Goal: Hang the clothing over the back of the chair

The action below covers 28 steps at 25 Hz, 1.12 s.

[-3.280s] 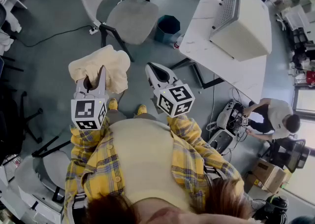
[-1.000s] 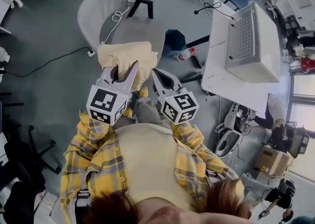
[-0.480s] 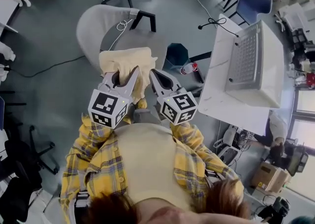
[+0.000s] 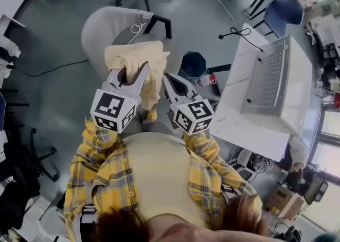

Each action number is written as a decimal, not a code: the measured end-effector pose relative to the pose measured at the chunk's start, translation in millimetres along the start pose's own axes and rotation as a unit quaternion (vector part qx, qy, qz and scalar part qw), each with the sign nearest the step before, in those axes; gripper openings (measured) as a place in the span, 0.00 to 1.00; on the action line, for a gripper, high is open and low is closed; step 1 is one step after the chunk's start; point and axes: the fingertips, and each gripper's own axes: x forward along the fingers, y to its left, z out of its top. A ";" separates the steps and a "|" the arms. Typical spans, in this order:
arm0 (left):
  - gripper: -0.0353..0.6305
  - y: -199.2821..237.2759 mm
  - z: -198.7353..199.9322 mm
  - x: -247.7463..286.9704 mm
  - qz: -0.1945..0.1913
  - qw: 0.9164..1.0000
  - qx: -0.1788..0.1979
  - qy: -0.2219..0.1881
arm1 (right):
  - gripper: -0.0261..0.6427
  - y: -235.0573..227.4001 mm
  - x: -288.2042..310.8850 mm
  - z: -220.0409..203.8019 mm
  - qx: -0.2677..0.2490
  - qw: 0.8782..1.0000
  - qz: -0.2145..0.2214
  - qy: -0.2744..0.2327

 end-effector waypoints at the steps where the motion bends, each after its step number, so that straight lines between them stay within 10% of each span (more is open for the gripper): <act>1: 0.11 3.7 3.2 2.4 0.005 1.000 0.001 -0.003 | 0.06 -2.5 2.6 0.8 -0.001 1.000 0.002 0.000; 28: 0.11 148.3 59.4 14.9 -0.003 0.999 0.009 -0.052 | 0.06 34.4 131.3 27.4 -0.003 1.000 -0.006 0.018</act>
